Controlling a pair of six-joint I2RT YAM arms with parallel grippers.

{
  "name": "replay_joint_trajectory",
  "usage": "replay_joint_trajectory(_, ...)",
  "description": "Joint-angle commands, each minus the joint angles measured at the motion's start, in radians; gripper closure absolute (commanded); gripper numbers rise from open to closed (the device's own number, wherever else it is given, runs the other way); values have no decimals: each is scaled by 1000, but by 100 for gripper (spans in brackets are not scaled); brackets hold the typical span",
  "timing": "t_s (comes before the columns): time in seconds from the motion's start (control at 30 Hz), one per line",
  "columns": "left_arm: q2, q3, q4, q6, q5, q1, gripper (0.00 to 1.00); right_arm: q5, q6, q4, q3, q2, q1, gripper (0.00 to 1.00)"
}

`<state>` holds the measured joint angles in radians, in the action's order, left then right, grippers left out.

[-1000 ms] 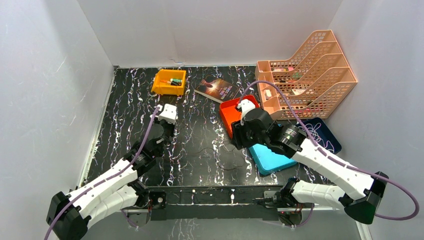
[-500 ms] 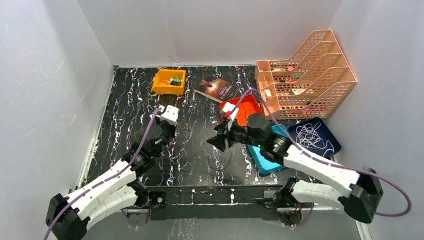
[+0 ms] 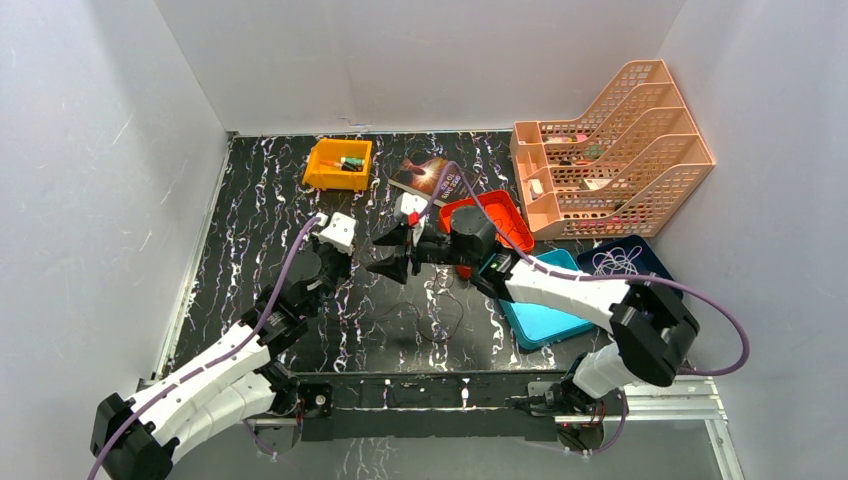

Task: Untangle the cables
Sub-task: Untie the cable.

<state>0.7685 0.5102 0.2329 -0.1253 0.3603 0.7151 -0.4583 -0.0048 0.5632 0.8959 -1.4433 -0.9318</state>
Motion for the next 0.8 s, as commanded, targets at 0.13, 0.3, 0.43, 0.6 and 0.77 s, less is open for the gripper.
replay_joint_trajectory(0.13, -26, 24, -8, 25, -16, -5, 100, 22, 52, 50, 129, -91, -4, 45)
replay_joint_trajectory(0.3, -36, 19, -28, 64, 9, -5, 100, 84, 64, -177, 229, -110, -2, 69)
replay_joint_trajectory(0.43, -33, -2, -35, 151, 57, -5, 100, 121, 94, -322, 276, -87, -2, 100)
replay_joint_trajectory(0.6, -26, -94, 23, 301, 150, -5, 81, 135, 111, -486, 303, -22, -3, 100)
replay_joint_trajectory(0.77, 0, -216, 159, 389, 218, -5, 77, 93, 134, -578, 278, 68, -4, 100)
